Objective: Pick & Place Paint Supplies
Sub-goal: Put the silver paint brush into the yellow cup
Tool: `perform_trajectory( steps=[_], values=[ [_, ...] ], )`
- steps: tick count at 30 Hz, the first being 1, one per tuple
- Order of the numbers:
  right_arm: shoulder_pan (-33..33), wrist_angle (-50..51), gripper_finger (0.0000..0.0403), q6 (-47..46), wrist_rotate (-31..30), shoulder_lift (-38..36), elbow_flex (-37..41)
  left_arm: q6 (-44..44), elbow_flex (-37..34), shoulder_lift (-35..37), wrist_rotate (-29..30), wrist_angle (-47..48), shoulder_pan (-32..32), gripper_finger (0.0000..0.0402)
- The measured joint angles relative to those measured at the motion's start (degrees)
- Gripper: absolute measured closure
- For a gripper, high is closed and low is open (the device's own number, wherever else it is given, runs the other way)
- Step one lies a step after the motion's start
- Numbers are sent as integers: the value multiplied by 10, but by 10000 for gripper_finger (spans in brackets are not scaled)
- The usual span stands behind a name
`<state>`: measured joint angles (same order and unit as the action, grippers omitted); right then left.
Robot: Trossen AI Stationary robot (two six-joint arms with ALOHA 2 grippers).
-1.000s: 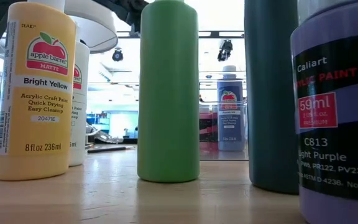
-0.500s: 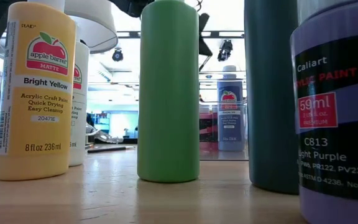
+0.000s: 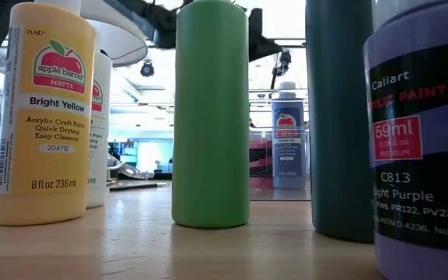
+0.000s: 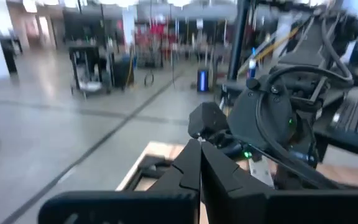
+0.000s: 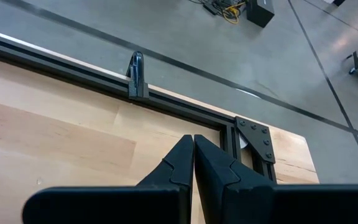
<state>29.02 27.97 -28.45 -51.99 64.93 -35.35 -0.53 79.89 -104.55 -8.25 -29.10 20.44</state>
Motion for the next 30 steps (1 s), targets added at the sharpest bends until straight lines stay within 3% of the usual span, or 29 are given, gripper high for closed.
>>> perform_trajectory(
  steps=[5,8,30],
  values=[
    [0,0,394,0,0,0,0,-6,-96,0,8,-180,2,401],
    [0,0,394,0,0,0,0,-6,-131,-1,14,-230,8,401],
    [0,-5,394,1,0,0,0,-9,-143,-70,28,-244,24,401]
  ],
)
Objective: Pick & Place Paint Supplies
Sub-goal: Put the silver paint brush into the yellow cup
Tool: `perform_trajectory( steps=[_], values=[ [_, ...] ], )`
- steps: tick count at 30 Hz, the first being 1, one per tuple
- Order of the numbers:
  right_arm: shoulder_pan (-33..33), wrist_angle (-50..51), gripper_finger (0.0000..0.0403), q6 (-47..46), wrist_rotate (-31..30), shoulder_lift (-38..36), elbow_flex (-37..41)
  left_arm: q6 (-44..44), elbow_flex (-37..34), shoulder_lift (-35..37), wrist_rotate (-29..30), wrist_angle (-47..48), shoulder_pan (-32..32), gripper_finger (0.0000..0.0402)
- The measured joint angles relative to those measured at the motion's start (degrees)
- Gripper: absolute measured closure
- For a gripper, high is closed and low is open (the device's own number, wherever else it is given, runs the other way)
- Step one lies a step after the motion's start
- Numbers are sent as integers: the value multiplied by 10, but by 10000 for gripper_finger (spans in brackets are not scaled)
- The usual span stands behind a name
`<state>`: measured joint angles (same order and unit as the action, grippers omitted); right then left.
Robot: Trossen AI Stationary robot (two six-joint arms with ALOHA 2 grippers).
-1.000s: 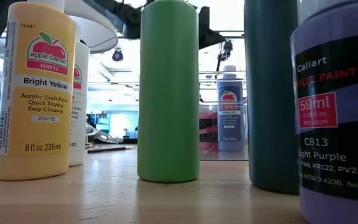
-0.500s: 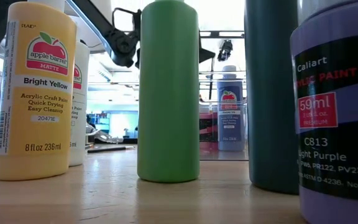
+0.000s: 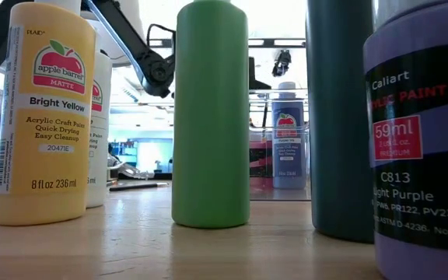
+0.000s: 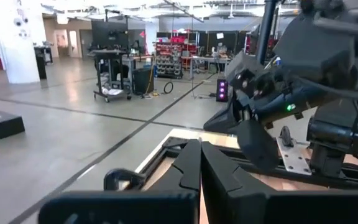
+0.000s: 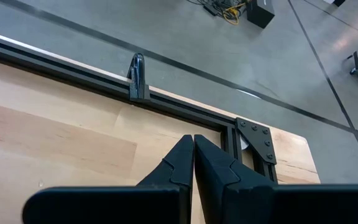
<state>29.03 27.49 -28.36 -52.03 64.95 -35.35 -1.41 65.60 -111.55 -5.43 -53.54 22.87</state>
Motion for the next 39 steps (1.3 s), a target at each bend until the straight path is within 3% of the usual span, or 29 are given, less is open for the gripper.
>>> perform_trajectory(
  steps=[23,34,39],
  values=[
    [0,0,394,0,0,0,0,-25,0,-42,0,20,0,398],
    [0,0,394,0,0,0,0,-23,1,-36,0,35,0,315],
    [0,0,394,-1,0,0,0,-12,7,-2,0,35,0,300]
  ],
)
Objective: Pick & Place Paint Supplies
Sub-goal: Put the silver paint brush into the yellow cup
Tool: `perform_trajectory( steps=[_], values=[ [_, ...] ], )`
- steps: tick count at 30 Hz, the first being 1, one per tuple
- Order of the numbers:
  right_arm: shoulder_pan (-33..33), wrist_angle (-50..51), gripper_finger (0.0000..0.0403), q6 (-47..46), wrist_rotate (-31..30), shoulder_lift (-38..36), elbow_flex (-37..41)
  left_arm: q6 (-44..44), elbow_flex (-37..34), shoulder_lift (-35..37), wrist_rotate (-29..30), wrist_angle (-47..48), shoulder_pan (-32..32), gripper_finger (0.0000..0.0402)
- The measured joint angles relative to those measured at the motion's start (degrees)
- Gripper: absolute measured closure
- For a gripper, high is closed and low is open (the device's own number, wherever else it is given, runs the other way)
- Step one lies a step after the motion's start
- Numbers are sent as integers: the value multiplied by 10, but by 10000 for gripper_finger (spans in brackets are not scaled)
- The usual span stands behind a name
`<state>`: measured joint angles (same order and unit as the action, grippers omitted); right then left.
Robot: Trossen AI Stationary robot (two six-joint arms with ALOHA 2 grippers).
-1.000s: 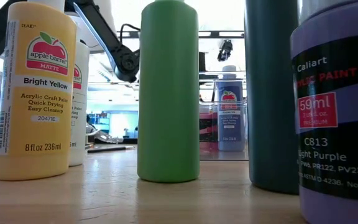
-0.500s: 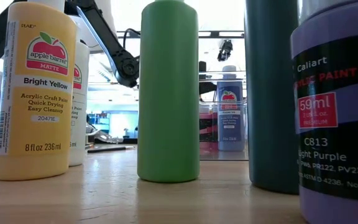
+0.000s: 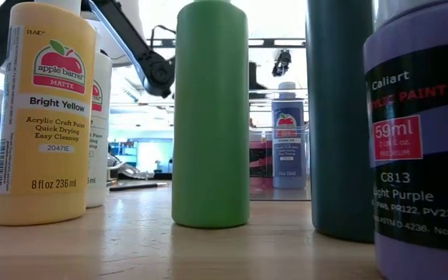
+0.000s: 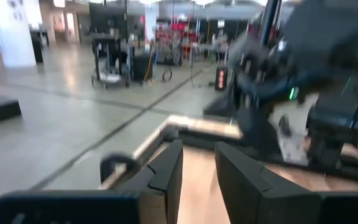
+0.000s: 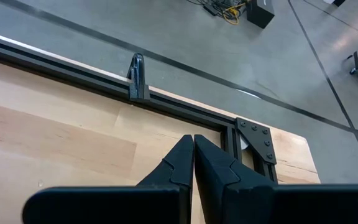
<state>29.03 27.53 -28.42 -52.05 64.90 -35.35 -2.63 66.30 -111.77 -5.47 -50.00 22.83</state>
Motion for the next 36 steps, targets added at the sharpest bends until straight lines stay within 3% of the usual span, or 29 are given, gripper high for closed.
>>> perform_trajectory(
  steps=[5,11,14,18,22,28,36],
  values=[
    [0,0,394,0,0,0,0,15,1,70,-3,64,-1,299],
    [0,0,394,0,0,0,0,48,1,184,9,249,-16,299],
    [0,0,394,0,0,0,0,60,1,242,73,348,-34,302],
    [0,0,394,0,0,0,0,56,1,305,211,474,-70,305],
    [0,0,394,0,0,0,0,-7,1,350,321,602,-98,305],
    [0,0,394,0,0,0,0,-185,1,372,341,783,-101,305],
    [0,-1,394,0,0,0,0,-219,0,332,336,820,-101,307]
  ],
)
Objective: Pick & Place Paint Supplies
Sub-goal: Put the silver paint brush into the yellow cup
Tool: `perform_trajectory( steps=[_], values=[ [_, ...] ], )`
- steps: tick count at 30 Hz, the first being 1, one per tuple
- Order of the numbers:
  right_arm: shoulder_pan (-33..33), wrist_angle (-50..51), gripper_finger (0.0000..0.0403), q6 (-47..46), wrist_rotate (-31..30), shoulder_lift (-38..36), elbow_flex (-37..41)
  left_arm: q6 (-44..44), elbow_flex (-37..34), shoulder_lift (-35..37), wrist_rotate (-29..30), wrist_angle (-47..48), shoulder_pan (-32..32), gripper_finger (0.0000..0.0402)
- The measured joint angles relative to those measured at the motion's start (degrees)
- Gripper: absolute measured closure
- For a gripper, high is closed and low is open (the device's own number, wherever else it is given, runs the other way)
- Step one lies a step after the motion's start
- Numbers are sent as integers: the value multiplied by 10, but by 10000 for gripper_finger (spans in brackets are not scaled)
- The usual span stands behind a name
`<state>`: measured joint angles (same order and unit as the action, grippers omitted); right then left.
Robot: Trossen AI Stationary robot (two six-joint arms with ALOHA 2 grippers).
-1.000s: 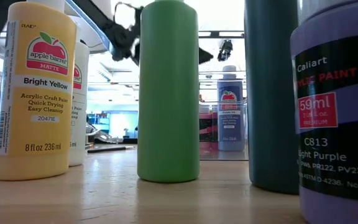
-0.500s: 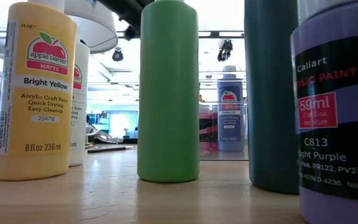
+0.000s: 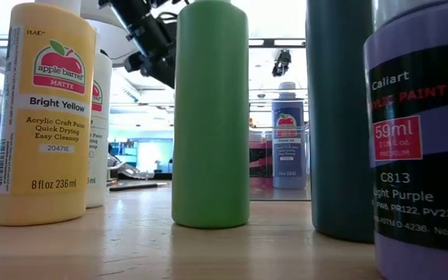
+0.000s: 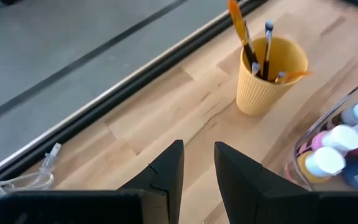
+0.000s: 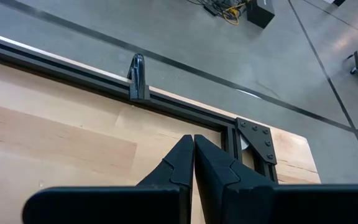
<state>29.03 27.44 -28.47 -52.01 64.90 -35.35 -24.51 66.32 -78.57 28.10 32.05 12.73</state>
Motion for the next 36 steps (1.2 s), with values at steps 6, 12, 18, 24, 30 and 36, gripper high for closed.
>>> perform_trajectory(
  steps=[6,12,18,24,30,36],
  values=[
    [0,0,394,0,0,0,0,-26,0,-36,0,-4,0,307],
    [0,0,394,0,0,0,0,-47,0,-59,-15,10,4,307],
    [0,0,394,0,0,0,0,-72,0,-87,-117,17,12,307],
    [0,0,394,0,1,0,0,-133,0,-103,-120,75,17,307],
    [0,-1,394,0,2,0,0,-155,0,-128,-114,96,20,294],
    [0,-2,394,0,15,0,0,-164,0,-162,-116,96,26,239]
  ],
)
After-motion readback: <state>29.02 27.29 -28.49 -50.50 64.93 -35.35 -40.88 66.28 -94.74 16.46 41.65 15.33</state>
